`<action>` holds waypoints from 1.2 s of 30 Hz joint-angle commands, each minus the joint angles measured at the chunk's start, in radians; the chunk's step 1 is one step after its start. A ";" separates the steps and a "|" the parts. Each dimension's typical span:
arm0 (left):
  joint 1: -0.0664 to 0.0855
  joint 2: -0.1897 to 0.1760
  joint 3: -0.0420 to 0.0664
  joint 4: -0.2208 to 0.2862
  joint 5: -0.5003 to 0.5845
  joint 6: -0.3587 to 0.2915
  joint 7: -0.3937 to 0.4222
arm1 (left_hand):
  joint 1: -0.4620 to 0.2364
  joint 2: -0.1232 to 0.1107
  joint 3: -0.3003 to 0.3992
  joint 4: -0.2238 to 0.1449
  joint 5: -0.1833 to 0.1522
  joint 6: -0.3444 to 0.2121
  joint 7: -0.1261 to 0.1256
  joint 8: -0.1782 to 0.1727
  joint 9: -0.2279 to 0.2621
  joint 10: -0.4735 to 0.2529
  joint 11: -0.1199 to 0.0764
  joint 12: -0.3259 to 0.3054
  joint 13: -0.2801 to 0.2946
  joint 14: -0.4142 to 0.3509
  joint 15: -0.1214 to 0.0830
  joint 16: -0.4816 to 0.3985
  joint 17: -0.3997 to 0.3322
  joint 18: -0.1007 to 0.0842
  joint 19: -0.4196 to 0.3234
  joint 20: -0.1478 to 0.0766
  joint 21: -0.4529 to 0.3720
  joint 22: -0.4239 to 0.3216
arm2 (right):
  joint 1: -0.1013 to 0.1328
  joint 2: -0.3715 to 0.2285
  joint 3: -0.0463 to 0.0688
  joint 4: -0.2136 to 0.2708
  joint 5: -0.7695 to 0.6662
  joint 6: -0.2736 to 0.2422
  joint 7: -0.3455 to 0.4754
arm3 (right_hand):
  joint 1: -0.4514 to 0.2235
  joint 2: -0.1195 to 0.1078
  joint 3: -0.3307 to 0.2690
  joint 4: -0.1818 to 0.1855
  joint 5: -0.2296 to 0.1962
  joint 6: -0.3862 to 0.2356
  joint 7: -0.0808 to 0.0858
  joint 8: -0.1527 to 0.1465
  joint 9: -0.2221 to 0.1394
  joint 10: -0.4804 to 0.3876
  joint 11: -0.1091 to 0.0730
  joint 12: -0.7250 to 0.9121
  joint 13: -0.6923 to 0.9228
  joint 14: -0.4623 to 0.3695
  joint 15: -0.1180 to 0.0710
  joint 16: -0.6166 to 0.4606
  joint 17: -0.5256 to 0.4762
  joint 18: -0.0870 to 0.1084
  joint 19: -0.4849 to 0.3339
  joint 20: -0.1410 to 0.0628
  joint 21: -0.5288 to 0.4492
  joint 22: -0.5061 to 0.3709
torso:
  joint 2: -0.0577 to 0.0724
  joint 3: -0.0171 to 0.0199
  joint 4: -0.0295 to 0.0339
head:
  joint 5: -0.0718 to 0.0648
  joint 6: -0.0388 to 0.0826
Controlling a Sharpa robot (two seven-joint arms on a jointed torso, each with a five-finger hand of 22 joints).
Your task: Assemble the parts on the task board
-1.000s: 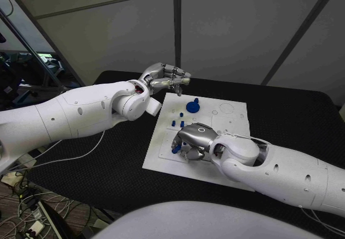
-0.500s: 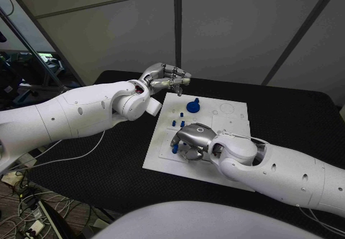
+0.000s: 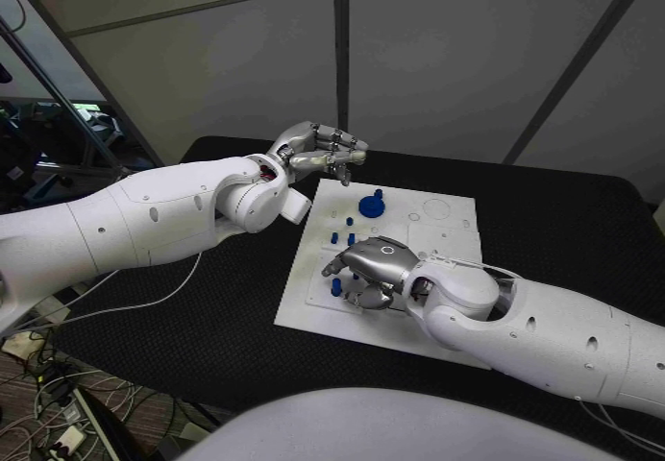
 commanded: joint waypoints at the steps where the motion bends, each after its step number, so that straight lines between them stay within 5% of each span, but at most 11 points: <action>1: 0.001 -0.001 0.000 0.001 0.002 0.014 0.000 | -0.007 0.006 -0.005 0.000 -0.005 -0.007 -0.002 0.006 0.001 -0.007 -0.001 0.005 0.001 -0.003 0.000 -0.002 -0.001 -0.014 0.001 0.007 -0.003 -0.002 | 0.001 -0.015 0.000 0.014 0.011 -0.075 0.033 | 0.008 -0.006 -0.007 -0.001 0.007 -0.005 0.002 -0.004 0.002 -0.006 0.002 0.007 0.001 -0.004 0.006 -0.006 -0.004 0.019 -0.008 0.001 -0.006 -0.006 | 0.000 0.0000 -0.0005 | -0.002 0.000; 10: 0.001 -0.007 0.000 0.001 0.002 0.014 -0.001 | -0.007 0.006 -0.005 0.000 -0.005 -0.007 -0.002 0.006 0.001 -0.007 -0.001 0.005 0.001 -0.003 0.000 -0.002 -0.001 -0.014 0.001 0.007 -0.003 -0.002 | 0.006 -0.130 0.005 0.107 0.117 -0.225 0.095 | 0.016 0.011 -0.035 0.005 0.029 0.047 0.033 0.009 0.009 0.030 -0.011 0.074 0.008 -0.029 -0.005 -0.079 -0.107 0.034 -0.050 -0.006 -0.065 -0.086 | -0.002 -0.0010 -0.0014 | -0.017 0.000; 12: 0.001 -0.010 0.000 0.001 0.002 0.012 -0.002 | -0.007 0.006 -0.005 0.000 -0.005 -0.007 -0.002 0.006 0.001 -0.007 -0.001 0.005 0.001 -0.003 0.000 -0.002 -0.001 -0.014 0.001 0.007 -0.003 -0.002 | 0.011 -0.177 0.021 0.135 0.232 -0.256 0.105 | -0.012 0.020 -0.037 0.031 0.031 0.108 0.050 0.034 0.018 0.124 -0.028 0.123 0.016 -0.029 -0.017 -0.096 -0.128 0.036 -0.052 -0.015 -0.075 -0.098 | -0.002 -0.0015 -0.0005 | -0.032 0.000; 14: 0.001 -0.012 0.000 0.002 0.002 0.011 -0.001 | -0.007 0.006 -0.005 0.000 -0.005 -0.007 -0.002 0.006 0.001 -0.007 -0.001 0.005 0.001 -0.003 0.000 -0.002 -0.001 -0.014 0.001 0.007 -0.003 -0.002 | 0.015 -0.221 0.032 0.158 0.323 -0.265 0.096 | -0.019 0.025 -0.035 0.041 0.029 0.148 0.050 0.051 0.023 0.233 -0.046 0.180 0.037 -0.022 -0.029 -0.092 -0.117 0.033 -0.038 -0.023 -0.067 -0.083 | -0.003 -0.0031 -0.0022 | -0.042 0.000; 17: 0.001 -0.017 0.000 0.004 0.002 0.009 -0.001 | -0.007 0.006 -0.005 0.000 -0.005 -0.007 -0.002 0.006 0.001 -0.007 -0.001 0.005 0.001 -0.003 0.000 -0.002 -0.001 -0.014 0.001 0.007 -0.003 -0.002 | 0.018 -0.291 0.043 0.191 0.452 -0.257 0.062 | -0.080 0.009 -0.087 0.081 0.026 0.222 0.009 0.093 0.040 0.438 -0.096 0.352 0.141 0.017 -0.064 -0.013 -0.001 0.013 0.040 -0.047 -0.002 0.016 | -0.008 -0.0055 -0.0055 | -0.065 0.001; 19: 0.001 -0.020 0.000 0.004 0.002 0.007 -0.001 | -0.007 0.006 -0.005 0.000 -0.005 -0.007 -0.002 0.006 0.001 -0.007 -0.001 0.005 0.001 -0.003 0.000 -0.002 -0.001 -0.014 0.001 0.007 -0.003 -0.002 | 0.020 -0.343 0.048 0.214 0.515 -0.241 0.032 | -0.120 0.001 -0.133 0.104 0.071 0.260 -0.020 0.136 0.064 0.549 -0.132 0.806 0.657 0.049 -0.091 0.075 0.130 -0.002 0.102 -0.081 0.048 0.087 | -0.012 -0.0069 -0.0092 | -0.084 0.003; 21: 0.001 -0.021 -0.001 0.004 0.002 0.006 -0.001 | -0.008 0.007 -0.005 0.000 -0.005 -0.008 -0.002 0.007 0.002 -0.008 0.000 0.006 0.001 -0.004 0.001 -0.002 -0.001 -0.014 0.001 0.008 -0.004 -0.002 | 0.020 -0.372 0.050 0.227 0.544 -0.233 0.014 | -0.126 0.013 -0.155 0.113 0.084 0.254 -0.030 0.165 0.088 0.552 -0.145 0.996 0.881 0.058 -0.102 0.120 0.197 -0.012 0.131 -0.092 0.071 0.120 | -0.013 -0.0073 -0.0105 | -0.092 0.002; 25: 0.001 -0.025 -0.001 0.006 0.002 0.005 0.000 | -0.008 0.007 -0.005 0.000 -0.005 -0.008 -0.002 0.007 0.002 -0.009 0.000 0.007 0.002 -0.004 0.001 -0.002 -0.001 -0.014 0.001 0.008 -0.004 -0.002 | 0.020 -0.446 0.053 0.262 0.584 -0.238 -0.058 | -0.155 0.023 -0.222 0.143 0.145 0.207 -0.029 0.223 0.144 0.552 -0.128 1.208 1.157 0.069 -0.096 0.192 0.314 -0.023 0.172 -0.092 0.108 0.179 | -0.019 -0.0099 -0.0170 | -0.138 0.005; 30: 0.001 -0.029 -0.002 0.007 0.002 0.013 0.001 | -0.010 0.008 -0.006 0.001 -0.005 -0.009 -0.002 0.008 0.003 -0.009 0.000 0.009 0.002 -0.004 0.001 -0.002 -0.001 -0.014 0.001 0.008 -0.005 -0.003 | 0.010 -0.504 0.053 0.300 0.524 -0.274 -0.207 | -0.189 0.008 -0.292 0.177 0.301 0.171 -0.026 0.262 0.186 0.573 -0.122 1.275 1.258 0.076 -0.093 0.225 0.372 -0.027 0.189 -0.089 0.124 0.205 | -0.028 -0.0122 -0.0286 | -0.170 0.002; 36: 0.001 -0.035 -0.004 0.011 0.002 0.015 0.004 | -0.010 0.008 -0.006 0.001 -0.005 -0.009 -0.002 0.008 0.003 -0.009 0.000 0.009 0.002 -0.004 0.001 -0.002 -0.001 -0.014 0.001 0.008 -0.005 -0.003 | -0.017 -0.535 0.052 0.318 0.463 -0.264 -0.352 | -0.177 -0.002 -0.357 0.191 0.290 0.113 -0.017 0.292 0.226 0.546 -0.113 1.257 1.242 0.074 -0.086 0.230 0.381 -0.025 0.182 -0.083 0.115 0.195 | -0.036 -0.0166 -0.0385 | -0.198 0.000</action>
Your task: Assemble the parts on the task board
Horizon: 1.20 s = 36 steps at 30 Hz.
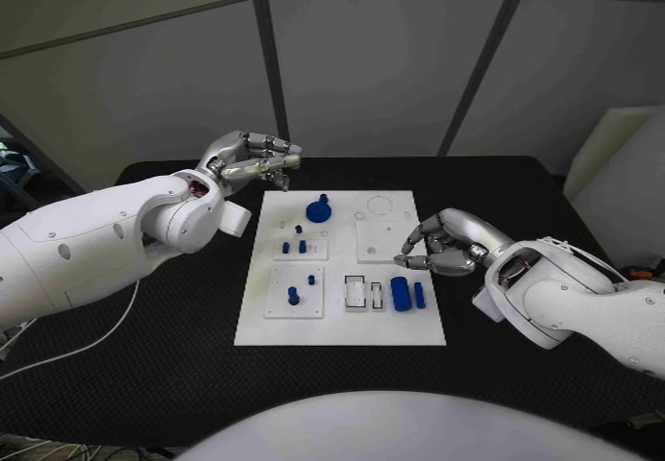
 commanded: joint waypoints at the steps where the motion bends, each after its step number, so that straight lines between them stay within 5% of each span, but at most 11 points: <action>1: 0.001 -0.002 -0.001 0.004 0.002 0.012 0.008 | -0.006 0.004 -0.006 0.001 -0.005 -0.009 -0.002 0.005 0.002 -0.010 -0.001 0.006 0.002 -0.004 0.001 -0.002 -0.002 -0.014 0.001 0.008 -0.005 -0.001 | -0.023 -0.005 0.000 0.010 -0.051 -0.010 -0.169 | 0.001 -0.011 -0.023 0.006 -0.020 -0.025 0.004 0.005 0.009 -0.018 0.002 -0.014 -0.002 0.070 0.009 0.006 0.080 -0.008 -0.002 0.007 -0.010 -0.008 | -0.007 -0.0049 -0.0081 | -0.013 -0.001; 11: 0.001 -0.009 -0.001 0.010 0.002 0.011 0.011 | -0.006 0.004 -0.006 0.001 -0.005 -0.009 -0.002 0.005 0.002 -0.010 -0.001 0.006 0.002 -0.004 0.001 -0.002 -0.002 -0.014 0.001 0.008 -0.005 -0.001 | -0.073 0.025 -0.001 0.002 -0.118 0.036 -0.248 | -0.003 -0.011 -0.104 0.066 -0.051 -0.066 0.009 0.035 0.043 -0.033 0.008 -0.027 -0.008 0.068 0.014 0.002 0.075 -0.005 -0.010 0.014 -0.020 -0.019 | -0.006 -0.0046 -0.0063 | -0.009 -0.001; 23: 0.001 -0.010 -0.001 0.010 0.002 0.012 0.012 | -0.006 0.004 -0.006 0.001 -0.005 -0.009 -0.002 0.005 0.002 -0.010 -0.001 0.006 0.002 -0.004 0.001 -0.002 -0.002 -0.014 0.001 0.008 -0.005 -0.001 | -0.081 0.061 -0.001 -0.022 -0.141 0.062 -0.274 | 0.021 -0.005 -0.158 0.129 -0.055 -0.074 0.006 0.065 0.069 -0.036 0.006 -0.036 -0.006 0.067 0.013 0.000 0.075 -0.005 -0.010 0.014 -0.024 -0.021 | -0.004 -0.0037 -0.0069 | -0.002 -0.001; 36: 0.001 -0.015 -0.001 0.012 0.002 0.013 0.012 | -0.010 0.003 -0.009 0.002 -0.006 -0.011 -0.002 0.006 0.004 -0.012 0.000 0.009 0.002 -0.005 0.001 -0.002 -0.002 -0.014 0.001 0.009 -0.007 -0.003 | -0.087 0.076 -0.002 -0.047 -0.154 0.102 -0.289 | 0.029 -0.001 -0.175 0.156 -0.058 -0.077 0.005 0.075 0.077 -0.038 0.005 -0.040 -0.006 0.067 0.012 -0.001 0.074 -0.005 -0.011 0.014 -0.025 -0.022 | -0.004 -0.0045 -0.0068 | 0.004 -0.001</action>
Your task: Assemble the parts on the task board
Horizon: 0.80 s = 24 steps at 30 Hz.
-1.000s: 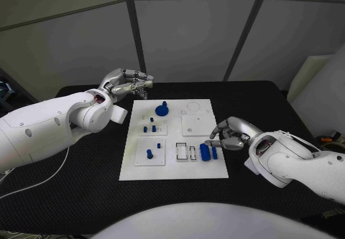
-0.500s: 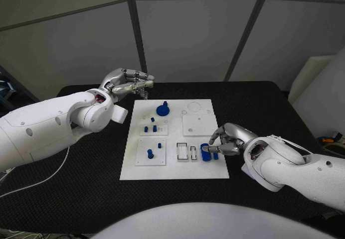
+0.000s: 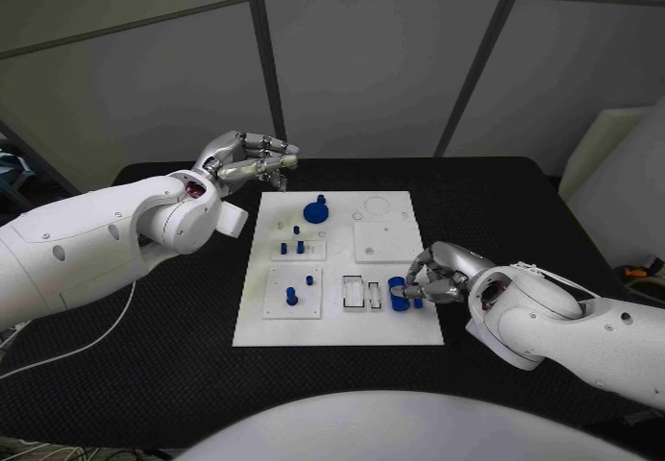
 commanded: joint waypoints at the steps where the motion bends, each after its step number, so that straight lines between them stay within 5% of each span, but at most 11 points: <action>1: 0.001 -0.002 0.000 0.002 0.002 0.012 0.010 | -0.010 0.003 -0.005 -0.002 -0.006 -0.007 0.002 0.006 0.001 -0.006 -0.001 0.003 0.002 -0.005 0.001 -0.001 -0.001 -0.014 0.001 0.009 -0.004 -0.001 | 0.000 0.003 -0.001 -0.006 -0.023 0.033 -0.012 | 0.008 0.002 -0.002 0.008 -0.004 -0.009 0.000 0.007 0.002 -0.006 -0.002 -0.006 0.000 0.067 0.005 0.000 0.074 -0.005 -0.003 0.006 -0.003 -0.001 | 0.000 -0.0004 -0.0003 | 0.001 0.000; 15: 0.001 -0.004 0.000 0.003 0.002 0.012 0.009 | -0.018 0.006 -0.007 0.003 -0.005 -0.009 0.002 0.009 0.003 -0.008 -0.001 0.008 0.002 -0.005 0.002 -0.001 -0.002 -0.014 0.001 0.010 -0.006 -0.003 | -0.033 0.044 -0.003 -0.054 -0.022 0.068 -0.017 | 0.014 0.010 -0.018 0.046 -0.012 -0.014 -0.001 0.018 0.011 -0.005 -0.003 -0.007 0.005 0.067 0.005 -0.001 0.074 -0.005 -0.005 0.006 -0.006 -0.004 | 0.000 0.0006 -0.0010 | 0.008 0.000; 24: 0.001 -0.005 0.000 0.004 0.002 0.013 0.009 | -0.020 0.007 -0.008 0.005 -0.005 -0.010 0.002 0.009 0.004 -0.009 0.000 0.009 0.002 -0.005 0.002 -0.001 -0.002 -0.014 0.001 0.010 -0.007 -0.004 | -0.043 0.056 -0.003 -0.059 -0.015 0.028 -0.017 | 0.033 0.036 -0.019 0.051 0.006 0.002 -0.009 0.037 0.023 0.002 -0.010 -0.004 0.013 0.070 0.000 0.003 0.084 -0.006 0.002 0.003 0.001 0.008 | 0.001 0.0002 -0.0013 | 0.011 0.000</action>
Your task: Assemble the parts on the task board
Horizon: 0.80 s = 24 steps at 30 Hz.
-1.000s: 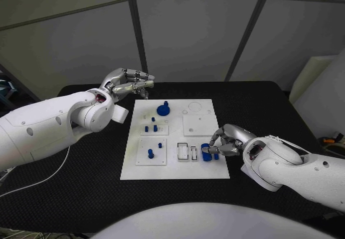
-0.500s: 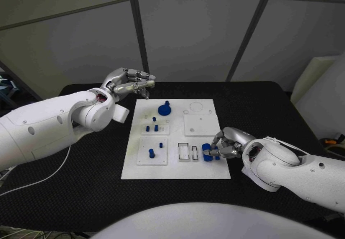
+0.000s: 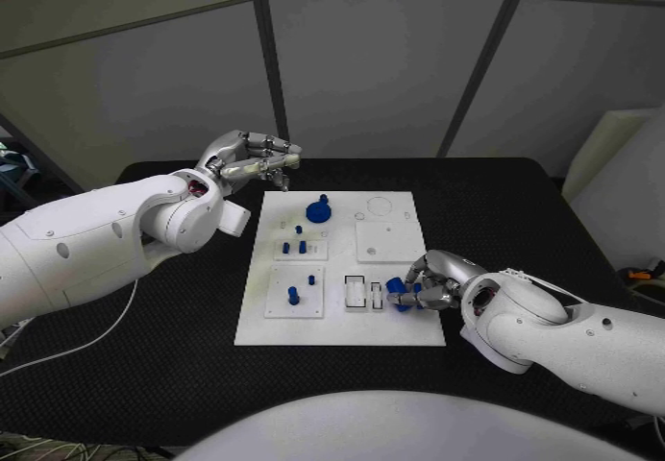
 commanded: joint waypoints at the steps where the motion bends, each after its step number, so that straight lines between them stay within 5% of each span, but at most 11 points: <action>1: 0.001 -0.001 0.000 0.002 0.002 0.011 0.009 | -0.011 -0.002 -0.005 0.002 -0.005 -0.006 -0.002 0.002 0.002 -0.007 0.002 0.004 0.001 -0.005 0.002 -0.001 -0.001 -0.014 -0.002 0.006 -0.003 -0.002 | -0.010 0.003 -0.008 -0.004 0.014 -0.006 -0.009 | 0.007 0.014 0.000 0.005 0.010 0.006 -0.004 0.008 0.005 0.003 -0.010 0.000 0.008 0.070 -0.001 0.005 0.086 -0.007 0.008 -0.002 0.003 0.007 | 0.000 0.0003 0.0000 | 0.000 0.000; 15: 0.001 -0.002 0.000 0.003 0.002 0.012 0.009 | -0.012 -0.001 -0.005 0.003 -0.005 -0.007 -0.002 0.003 0.002 -0.008 0.002 0.005 0.001 -0.005 0.003 0.000 -0.001 -0.014 -0.002 0.007 -0.004 -0.002 | -0.011 -0.041 -0.007 0.079 0.026 -0.194 0.043 | 0.047 0.060 0.005 0.003 0.083 0.032 -0.019 0.029 0.020 0.018 -0.024 0.006 0.026 0.076 -0.012 0.019 0.115 -0.013 0.028 -0.013 0.026 0.040 | -0.001 -0.0011 -0.0004 | 0.003 0.000; 24: 0.001 0.001 0.000 0.002 0.002 0.012 0.008 | -0.012 -0.001 -0.005 0.002 -0.005 -0.007 -0.002 0.003 0.003 -0.008 0.002 0.005 0.001 -0.005 0.002 0.000 -0.001 -0.014 -0.002 0.007 -0.004 -0.002 | 0.003 -0.048 0.004 0.128 0.031 -0.216 0.061 | 0.047 0.061 0.005 0.004 0.084 0.033 -0.019 0.030 0.021 0.018 -0.024 0.006 0.025 0.076 -0.013 0.020 0.116 -0.013 0.029 -0.013 0.027 0.041 | 0.001 -0.0009 0.0024 | 0.006 0.000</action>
